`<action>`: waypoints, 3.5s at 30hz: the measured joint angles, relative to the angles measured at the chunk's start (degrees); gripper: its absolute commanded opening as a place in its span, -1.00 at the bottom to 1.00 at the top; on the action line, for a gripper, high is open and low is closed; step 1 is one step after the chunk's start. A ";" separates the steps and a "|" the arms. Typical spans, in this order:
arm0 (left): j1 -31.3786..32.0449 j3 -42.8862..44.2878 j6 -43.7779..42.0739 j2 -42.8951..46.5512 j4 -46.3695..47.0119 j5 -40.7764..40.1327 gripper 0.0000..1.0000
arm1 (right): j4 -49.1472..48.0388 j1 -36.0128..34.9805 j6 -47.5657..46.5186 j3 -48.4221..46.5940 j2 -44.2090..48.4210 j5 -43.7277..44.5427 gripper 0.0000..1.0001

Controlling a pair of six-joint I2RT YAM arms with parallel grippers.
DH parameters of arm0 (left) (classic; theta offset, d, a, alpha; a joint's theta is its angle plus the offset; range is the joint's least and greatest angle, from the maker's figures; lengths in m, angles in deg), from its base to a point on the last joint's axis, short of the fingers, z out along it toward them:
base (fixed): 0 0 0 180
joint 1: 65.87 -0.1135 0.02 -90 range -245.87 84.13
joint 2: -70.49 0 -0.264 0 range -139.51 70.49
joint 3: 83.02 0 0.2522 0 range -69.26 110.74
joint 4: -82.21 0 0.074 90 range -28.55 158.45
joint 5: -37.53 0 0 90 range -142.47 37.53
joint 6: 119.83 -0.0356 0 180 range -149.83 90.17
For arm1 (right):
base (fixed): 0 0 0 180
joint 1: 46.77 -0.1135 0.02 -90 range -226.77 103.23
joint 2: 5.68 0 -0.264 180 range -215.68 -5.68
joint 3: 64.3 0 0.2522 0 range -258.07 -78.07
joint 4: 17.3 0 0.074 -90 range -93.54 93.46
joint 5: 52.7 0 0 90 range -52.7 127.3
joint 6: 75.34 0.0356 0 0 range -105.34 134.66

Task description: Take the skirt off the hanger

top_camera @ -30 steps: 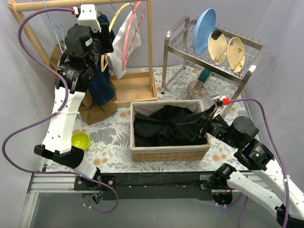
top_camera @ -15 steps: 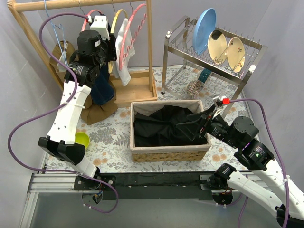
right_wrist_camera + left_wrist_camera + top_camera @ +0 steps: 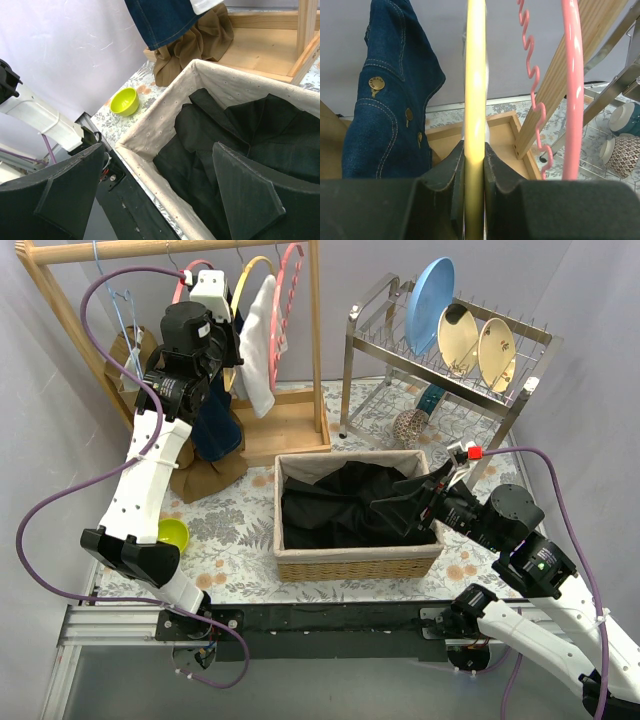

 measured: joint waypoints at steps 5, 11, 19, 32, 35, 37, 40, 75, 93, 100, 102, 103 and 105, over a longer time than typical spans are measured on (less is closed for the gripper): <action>0.00 0.11 0.00 0.15 1.14 0.96 -1.00 | -0.13 0.00 0.02 0.00 -0.26 0.00 0.92; 0.00 0.17 -0.02 1.44 3.52 2.12 -1.00 | -0.35 0.00 0.02 0.00 -0.26 0.00 0.92; 0.00 -0.26 -0.15 2.91 5.11 2.43 -1.00 | -0.35 0.00 0.11 0.00 -0.24 0.00 0.91; 0.00 -3.10 -0.50 7.85 6.34 2.40 -1.00 | -0.39 0.00 0.15 0.00 -0.70 0.00 0.90; 0.00 -3.23 -0.42 9.27 4.96 2.40 -1.00 | -0.24 0.00 -0.07 -0.17 -2.01 -0.02 0.89; 0.00 -3.23 -0.26 10.45 3.72 2.43 -1.00 | 0.09 0.00 -0.26 -0.90 -3.43 -0.20 0.89; -0.02 -3.23 0.07 12.50 1.51 2.51 -1.00 | 1.27 0.00 -1.20 -3.93 -6.78 -1.05 0.81; -0.09 -7.65 13.88 34.64 -15.28 13.51 -1.00 | -20.39 -31.45 -24.13 -38.58 -58.25 27.19 -0.19; -0.09 -10.03 12.94 38.14 -14.95 7.76 -1.00 | -27.34 -31.50 -27.21 -26.71 -45.68 22.23 -0.97; 0.11 -12.63 11.61 37.42 -14.71 5.09 -1.00 | -28.09 -31.41 -27.43 -23.06 -30.56 13.90 -0.97; 0.24 -12.66 11.39 37.24 -14.21 4.90 -1.00 | -28.24 -31.39 -27.52 -21.73 -26.49 12.68 -0.97; 0.31 -12.66 11.34 37.22 -13.90 4.90 -1.00 | -28.09 -31.41 -27.54 -21.33 -24.72 12.13 -0.97; 0.35 -12.66 11.30 37.22 -13.49 4.87 -1.00 | -28.04 -31.41 -27.54 -21.09 -22.12 11.41 -0.97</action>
